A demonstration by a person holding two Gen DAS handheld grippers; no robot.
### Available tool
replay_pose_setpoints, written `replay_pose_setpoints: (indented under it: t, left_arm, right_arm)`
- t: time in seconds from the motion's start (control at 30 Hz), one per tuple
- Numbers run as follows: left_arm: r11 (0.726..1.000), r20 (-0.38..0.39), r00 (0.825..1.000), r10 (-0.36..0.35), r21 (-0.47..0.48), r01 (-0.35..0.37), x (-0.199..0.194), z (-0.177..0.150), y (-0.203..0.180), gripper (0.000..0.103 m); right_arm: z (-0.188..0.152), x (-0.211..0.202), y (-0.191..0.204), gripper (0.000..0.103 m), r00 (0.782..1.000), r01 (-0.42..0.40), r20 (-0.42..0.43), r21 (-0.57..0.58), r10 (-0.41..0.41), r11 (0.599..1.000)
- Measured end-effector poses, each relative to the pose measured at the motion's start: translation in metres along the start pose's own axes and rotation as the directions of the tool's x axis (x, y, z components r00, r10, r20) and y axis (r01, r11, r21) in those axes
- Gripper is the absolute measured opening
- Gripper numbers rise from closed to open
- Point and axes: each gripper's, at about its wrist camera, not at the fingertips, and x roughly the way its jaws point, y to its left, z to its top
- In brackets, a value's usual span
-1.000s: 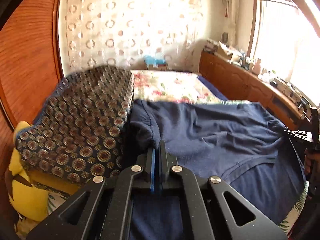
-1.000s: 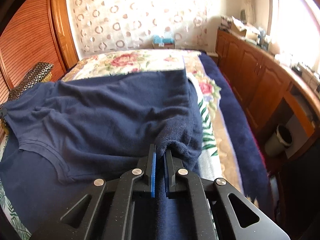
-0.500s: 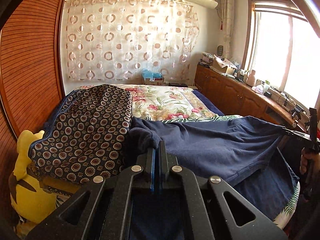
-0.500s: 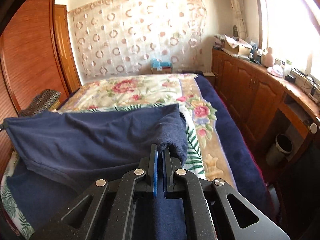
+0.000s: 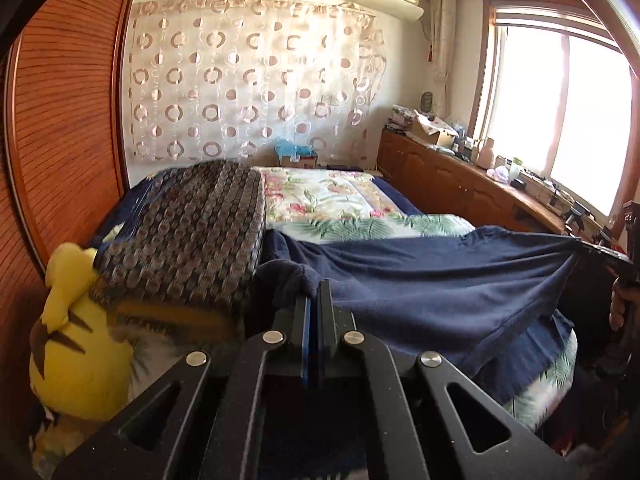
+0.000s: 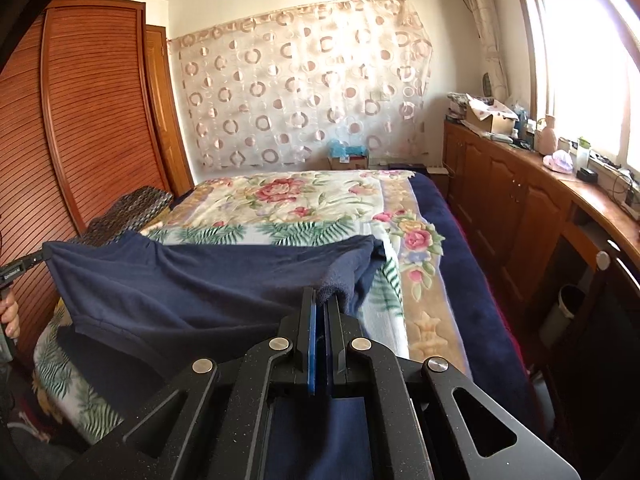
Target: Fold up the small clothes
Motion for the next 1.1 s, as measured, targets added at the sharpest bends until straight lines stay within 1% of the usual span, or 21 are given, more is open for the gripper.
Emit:
replay_pose_setpoints:
  t: [0.1,0.2,0.3,0.37,0.5,0.6,0.7,0.73,0.77,0.8,0.87,0.9,0.93,0.97,1.0,1.03,1.07,1.1]
  left_arm:
    - [1.0,-0.025,1.0,-0.001,-0.019,0.0,-0.008,-0.014,0.005,0.003]
    - [1.0,-0.067,0.998,0.013,-0.019,-0.015,-0.003,-0.031,0.008,0.003]
    - [1.0,-0.116,0.993,0.016,-0.021,-0.019,0.004,-0.048,0.007,0.003]
    - [0.999,-0.142,0.99,0.026,-0.016,-0.029,0.007,-0.057,0.007,0.003]
    - [0.999,-0.188,0.981,0.043,-0.007,-0.045,0.013,-0.074,0.006,0.003]
    - [0.999,-0.216,0.976,0.042,-0.003,-0.044,0.016,-0.081,0.007,0.003]
    - [0.998,-0.214,0.975,0.067,0.011,-0.066,0.015,-0.08,0.006,0.008]
    - [0.997,-0.208,0.976,0.071,0.014,-0.07,0.013,-0.079,0.006,0.014]
    - [0.997,-0.2,0.977,0.077,0.015,-0.076,0.011,-0.078,0.005,0.017]
    - [0.997,-0.195,0.978,0.079,0.015,-0.077,0.011,-0.076,0.007,0.024]
    - [0.997,-0.183,0.98,0.073,0.014,-0.072,0.008,-0.074,0.007,0.035]
    - [0.997,-0.178,0.981,0.078,0.016,-0.077,0.007,-0.073,0.007,0.045]
    - [0.996,-0.171,0.981,0.086,0.019,-0.084,0.006,-0.072,0.007,0.053]
    - [0.996,-0.168,0.982,0.091,0.021,-0.089,0.005,-0.071,0.008,0.056]
    - [0.996,-0.165,0.982,0.09,0.018,-0.088,0.004,-0.07,0.009,0.062]
    - [0.996,-0.163,0.983,0.088,0.013,-0.087,0.004,-0.07,0.01,0.067]
    - [0.996,-0.162,0.983,0.088,0.009,-0.088,0.005,-0.07,0.011,0.068]
    - [0.996,-0.163,0.982,0.091,0.008,-0.091,0.005,-0.07,0.012,0.073]
  right_arm:
    - [-0.011,-0.016,0.002,0.003,1.0,0.0,-0.016,-0.014,0.0,1.0]
    - [-0.022,-0.024,-0.001,0.003,0.999,-0.005,-0.04,-0.007,0.005,1.0]
    - [-0.037,-0.016,-0.005,0.003,0.996,0.008,-0.087,0.005,-0.008,1.0]
    - [-0.048,-0.006,-0.009,0.003,0.992,0.003,-0.124,0.024,0.0,1.0]
    - [-0.065,0.01,-0.006,0.003,0.98,0.014,-0.199,0.006,-0.013,1.0]
    - [-0.068,0.017,-0.008,0.003,0.975,0.032,-0.22,0.001,-0.031,0.999]
    - [-0.064,0.018,-0.012,0.003,0.976,0.032,-0.217,0.014,-0.028,0.999]
    - [-0.061,0.017,-0.011,0.003,0.977,0.033,-0.213,0.012,-0.029,0.999]
    - [-0.059,0.014,-0.011,0.003,0.978,0.032,-0.207,0.008,-0.03,0.999]
    - [-0.057,0.013,-0.01,0.004,0.979,0.03,-0.202,0.002,-0.029,1.0]
    - [-0.056,0.011,0.001,0.009,0.982,0.03,-0.188,-0.012,-0.031,0.999]
    - [-0.061,0.004,0.003,0.011,0.983,0.032,-0.183,-0.02,-0.035,0.999]
    - [-0.062,0.002,0.006,0.014,0.983,0.036,-0.177,-0.029,-0.04,0.999]
    - [-0.061,0.002,0.007,0.023,0.984,0.046,-0.173,-0.036,-0.052,0.998]
    - [-0.062,0.001,0.007,0.03,0.984,0.056,-0.168,-0.039,-0.062,0.998]
    - [-0.06,-0.001,0.007,0.03,0.985,0.063,-0.158,-0.035,-0.067,0.997]
    - [-0.061,-0.001,0.007,0.031,0.986,0.061,-0.15,-0.031,-0.065,0.998]
    - [-0.061,-0.003,0.007,0.031,0.988,0.059,-0.143,-0.029,-0.062,0.998]
